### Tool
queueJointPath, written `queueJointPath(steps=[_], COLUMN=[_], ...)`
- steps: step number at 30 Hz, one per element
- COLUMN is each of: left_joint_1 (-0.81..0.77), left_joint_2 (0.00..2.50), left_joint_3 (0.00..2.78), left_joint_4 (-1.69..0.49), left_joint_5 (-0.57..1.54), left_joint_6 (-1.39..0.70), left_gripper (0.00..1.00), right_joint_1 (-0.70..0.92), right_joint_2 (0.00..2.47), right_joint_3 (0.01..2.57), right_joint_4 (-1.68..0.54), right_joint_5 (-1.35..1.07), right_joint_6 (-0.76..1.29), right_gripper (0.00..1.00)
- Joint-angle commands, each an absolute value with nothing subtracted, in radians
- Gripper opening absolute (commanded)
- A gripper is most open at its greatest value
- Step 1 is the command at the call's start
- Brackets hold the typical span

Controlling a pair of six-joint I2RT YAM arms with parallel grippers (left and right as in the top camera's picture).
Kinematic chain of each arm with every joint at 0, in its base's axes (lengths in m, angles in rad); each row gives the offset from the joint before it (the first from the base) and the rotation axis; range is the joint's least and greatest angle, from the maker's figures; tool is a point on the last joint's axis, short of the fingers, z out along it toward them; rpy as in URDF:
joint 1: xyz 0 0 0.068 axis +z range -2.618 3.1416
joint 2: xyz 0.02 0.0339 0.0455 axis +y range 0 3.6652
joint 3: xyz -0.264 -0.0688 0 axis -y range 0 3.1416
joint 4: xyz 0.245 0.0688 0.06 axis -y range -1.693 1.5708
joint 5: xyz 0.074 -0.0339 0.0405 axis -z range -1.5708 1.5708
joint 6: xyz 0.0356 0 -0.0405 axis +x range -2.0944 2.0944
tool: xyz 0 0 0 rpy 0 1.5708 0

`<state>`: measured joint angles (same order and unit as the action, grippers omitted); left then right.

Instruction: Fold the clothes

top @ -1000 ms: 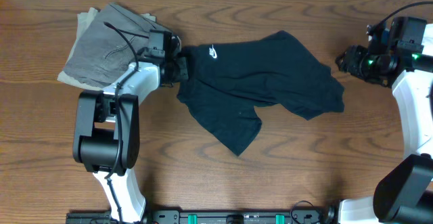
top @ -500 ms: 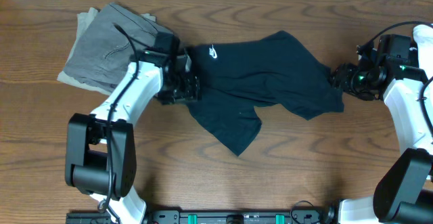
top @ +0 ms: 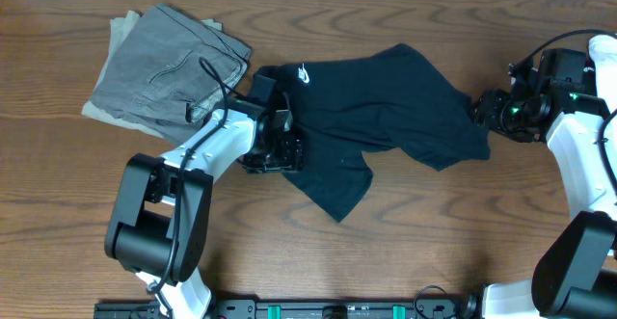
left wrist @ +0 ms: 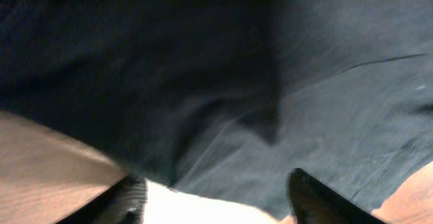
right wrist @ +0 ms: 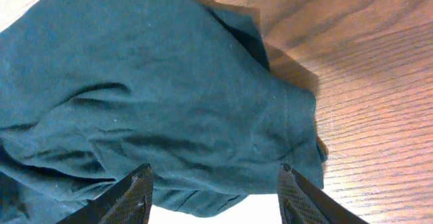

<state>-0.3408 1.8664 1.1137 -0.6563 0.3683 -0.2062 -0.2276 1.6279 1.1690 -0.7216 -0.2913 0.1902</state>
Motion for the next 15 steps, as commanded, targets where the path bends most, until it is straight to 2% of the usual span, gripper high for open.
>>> queueJointPath(steps=[1, 3, 5, 8, 15], left_joint_1=[-0.346, -0.338, -0.326, -0.299, -0.203], left_joint_2=[1.915, 1.921, 1.921, 1.919, 1.901], left_joint_3=[1.106, 1.107, 1.107, 1.107, 1.107], left_joint_4=[-0.642, -0.648, -0.673, -0.772, -1.021], left_joint_5=[0.369, 0.354, 0.343, 0.339, 0.100], left_joint_6=[-0.211, -0.211, -0.210, -0.197, -0.192], left_gripper=[0.53, 0.27, 0.09, 0.06, 0.06], right_joint_1=[-0.215, -0.215, -0.215, -0.213, -0.183], right_joint_2=[1.622, 1.622, 1.622, 1.622, 1.623], right_joint_3=[1.164, 1.164, 1.164, 1.162, 1.070], right_joint_4=[-0.722, -0.721, -0.717, -0.702, -0.594], right_joint_5=[-0.288, -0.288, -0.288, -0.288, -0.288], right_joint_6=[0.191, 0.190, 0.190, 0.189, 0.186], right_gripper=[0.57, 0.56, 0.55, 0.45, 0.45])
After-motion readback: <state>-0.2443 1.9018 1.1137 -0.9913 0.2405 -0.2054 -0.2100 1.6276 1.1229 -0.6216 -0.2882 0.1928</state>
